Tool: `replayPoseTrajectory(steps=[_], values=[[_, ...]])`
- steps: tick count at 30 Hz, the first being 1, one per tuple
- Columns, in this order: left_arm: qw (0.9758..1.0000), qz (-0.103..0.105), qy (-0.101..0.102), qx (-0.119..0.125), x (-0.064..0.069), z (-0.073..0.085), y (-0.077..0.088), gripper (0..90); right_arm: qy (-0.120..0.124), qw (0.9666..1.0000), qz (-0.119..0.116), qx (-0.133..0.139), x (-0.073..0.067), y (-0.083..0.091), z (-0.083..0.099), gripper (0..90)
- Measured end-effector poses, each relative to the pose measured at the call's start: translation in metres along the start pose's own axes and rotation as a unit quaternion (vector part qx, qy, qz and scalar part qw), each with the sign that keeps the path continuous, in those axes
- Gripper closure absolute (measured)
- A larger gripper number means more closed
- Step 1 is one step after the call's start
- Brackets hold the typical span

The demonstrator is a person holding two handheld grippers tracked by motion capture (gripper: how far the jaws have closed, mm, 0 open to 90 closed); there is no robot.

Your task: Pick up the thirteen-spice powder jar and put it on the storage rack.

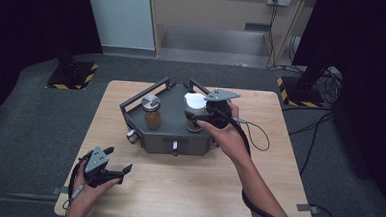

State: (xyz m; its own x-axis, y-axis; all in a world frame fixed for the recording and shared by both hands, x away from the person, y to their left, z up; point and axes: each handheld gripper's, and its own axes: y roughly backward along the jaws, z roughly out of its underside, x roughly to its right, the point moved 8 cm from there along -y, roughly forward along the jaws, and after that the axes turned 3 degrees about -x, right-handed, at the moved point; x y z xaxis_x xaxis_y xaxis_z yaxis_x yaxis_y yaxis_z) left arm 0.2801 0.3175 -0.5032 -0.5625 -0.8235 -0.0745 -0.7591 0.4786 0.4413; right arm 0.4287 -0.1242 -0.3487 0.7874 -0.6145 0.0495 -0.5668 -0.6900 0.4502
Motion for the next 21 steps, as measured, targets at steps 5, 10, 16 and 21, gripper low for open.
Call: replayPoseTrajectory(steps=[5,10,16,21], values=[[1.0000,0.000,0.001,0.001,0.000,0.000,0.001,5.0,-0.005,1.0000,-0.004,-0.002,0.002,0.002,-0.002,13.2],[1.0000,-0.001,0.000,0.001,0.000,0.000,0.001,4.9,-0.005,1.0000,0.000,-0.008,0.003,0.007,-0.001,7.5],[1.0000,-0.001,0.001,0.001,0.000,0.000,0.001,4.9,-0.005,0.9999,-0.003,-0.014,0.003,0.019,0.004,5.4],[1.0000,-0.001,0.001,0.000,0.000,0.001,0.001,4.9,-0.009,0.9999,-0.010,-0.010,0.004,0.031,0.015,5.1]])
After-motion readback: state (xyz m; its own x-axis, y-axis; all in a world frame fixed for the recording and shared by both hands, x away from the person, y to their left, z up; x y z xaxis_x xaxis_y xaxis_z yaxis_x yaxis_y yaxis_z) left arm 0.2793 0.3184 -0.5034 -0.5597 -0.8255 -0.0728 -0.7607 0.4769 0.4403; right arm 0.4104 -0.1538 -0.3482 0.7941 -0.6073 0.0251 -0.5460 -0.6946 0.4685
